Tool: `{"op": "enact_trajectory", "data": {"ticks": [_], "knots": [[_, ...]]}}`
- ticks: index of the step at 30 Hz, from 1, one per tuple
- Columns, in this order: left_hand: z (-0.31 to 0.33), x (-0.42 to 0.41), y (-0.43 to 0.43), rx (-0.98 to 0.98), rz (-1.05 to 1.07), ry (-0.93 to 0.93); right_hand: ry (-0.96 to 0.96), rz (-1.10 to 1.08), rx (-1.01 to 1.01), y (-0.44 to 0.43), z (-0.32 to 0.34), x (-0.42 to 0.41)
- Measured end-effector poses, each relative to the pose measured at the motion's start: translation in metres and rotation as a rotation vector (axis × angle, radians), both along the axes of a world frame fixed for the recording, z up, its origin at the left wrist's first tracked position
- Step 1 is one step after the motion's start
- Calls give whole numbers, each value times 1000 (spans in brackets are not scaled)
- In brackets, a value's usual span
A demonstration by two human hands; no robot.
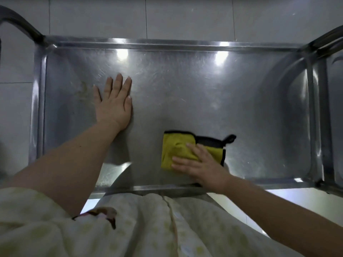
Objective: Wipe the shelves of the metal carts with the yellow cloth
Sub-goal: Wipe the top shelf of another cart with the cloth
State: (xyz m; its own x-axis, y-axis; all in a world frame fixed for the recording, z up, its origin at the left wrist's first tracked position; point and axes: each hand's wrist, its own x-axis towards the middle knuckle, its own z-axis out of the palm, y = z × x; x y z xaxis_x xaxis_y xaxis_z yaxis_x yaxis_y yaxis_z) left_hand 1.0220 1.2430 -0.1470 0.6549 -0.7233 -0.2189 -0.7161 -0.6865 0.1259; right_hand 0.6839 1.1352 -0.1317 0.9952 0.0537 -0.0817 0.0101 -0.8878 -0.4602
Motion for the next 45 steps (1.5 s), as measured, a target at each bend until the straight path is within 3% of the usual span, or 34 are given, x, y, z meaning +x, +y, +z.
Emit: {"op": "enact_trajectory", "data": {"ticks": [4,8,11,18,22,27,31,34,38,42,45], "knots": [[5,2,3,-25,-2,58,19,186,-14,40,-3,-3],[20,-1,19,-241,40,238,60,349,-51,60,1,42],[34,-12,49,-317,53,267,82,442,-51,88,5,91],[48,-20,138,-411,203,299,121,414,-199,135,9,177],[50,-34,163,-370,173,271,4,218,-145,126,13,163],[44,-70,168,-246,-29,94,67,-380,10,115,18,153],[43,-80,166,-174,-102,-102,-23,-511,40,117,22,167],[41,-83,156,-206,-153,-106,-102,-638,190,113,28,182],[25,-94,144,-9,-104,-58,-179,-671,30,109,19,185],[17,-92,142,98,-100,-44,135,-886,-30,94,0,165],[22,-82,145,108,-118,-36,196,-762,-96,91,-10,148]]}}
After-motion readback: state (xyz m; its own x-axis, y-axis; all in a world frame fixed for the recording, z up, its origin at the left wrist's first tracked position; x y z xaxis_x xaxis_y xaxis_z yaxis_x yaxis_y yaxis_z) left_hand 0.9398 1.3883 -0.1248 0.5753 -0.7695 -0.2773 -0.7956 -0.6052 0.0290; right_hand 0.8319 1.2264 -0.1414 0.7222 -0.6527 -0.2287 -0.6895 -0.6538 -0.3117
